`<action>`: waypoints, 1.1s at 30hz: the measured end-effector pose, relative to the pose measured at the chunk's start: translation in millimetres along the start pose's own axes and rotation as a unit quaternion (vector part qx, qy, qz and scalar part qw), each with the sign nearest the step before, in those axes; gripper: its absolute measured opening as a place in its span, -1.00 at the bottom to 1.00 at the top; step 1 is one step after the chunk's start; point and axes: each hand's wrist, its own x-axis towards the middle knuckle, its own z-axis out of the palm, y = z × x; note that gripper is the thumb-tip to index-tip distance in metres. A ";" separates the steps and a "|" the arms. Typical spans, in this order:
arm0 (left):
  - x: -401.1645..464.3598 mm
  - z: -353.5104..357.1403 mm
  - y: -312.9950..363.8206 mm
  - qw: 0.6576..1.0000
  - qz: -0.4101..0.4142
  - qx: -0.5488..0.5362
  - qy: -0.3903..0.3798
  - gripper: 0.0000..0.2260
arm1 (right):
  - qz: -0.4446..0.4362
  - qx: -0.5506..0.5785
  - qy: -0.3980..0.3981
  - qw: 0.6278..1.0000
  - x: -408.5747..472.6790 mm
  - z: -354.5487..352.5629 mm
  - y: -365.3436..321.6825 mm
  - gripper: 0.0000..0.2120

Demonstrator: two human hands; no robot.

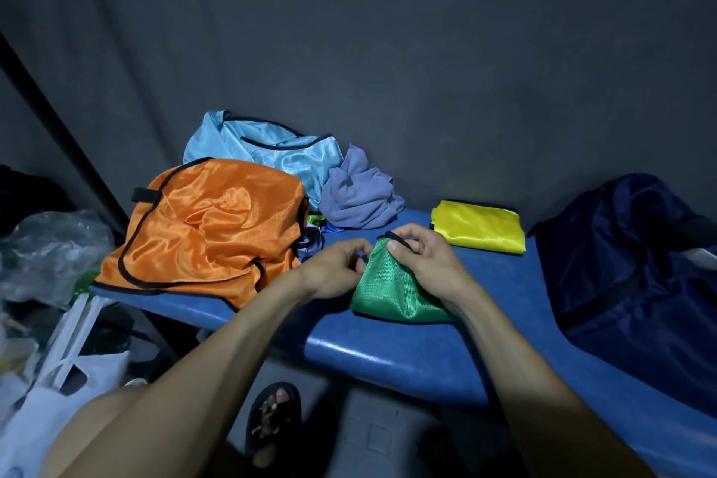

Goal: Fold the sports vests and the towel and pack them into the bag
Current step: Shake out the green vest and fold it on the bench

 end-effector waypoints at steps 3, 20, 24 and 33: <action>1.3 0.6 0.1 0.997 -0.014 -0.057 -0.057 -0.58 | 0.008 0.016 -0.015 1.000 -1.7 -0.4 -0.8 -0.94; -2.5 -4.1 -1.3 0.979 -0.008 0.203 -0.010 -0.86 | -0.022 -0.277 -0.028 0.960 7.7 5.0 5.7 -0.86; -8.8 -12.3 1.7 0.994 -0.077 0.076 -0.016 -0.85 | -0.024 -0.450 -0.021 0.893 7.8 18.6 10.8 -0.73; -4.8 3.3 13.2 0.979 -0.157 0.085 0.098 -0.63 | -0.043 -0.514 -0.005 0.856 5.9 28.4 19.3 -0.63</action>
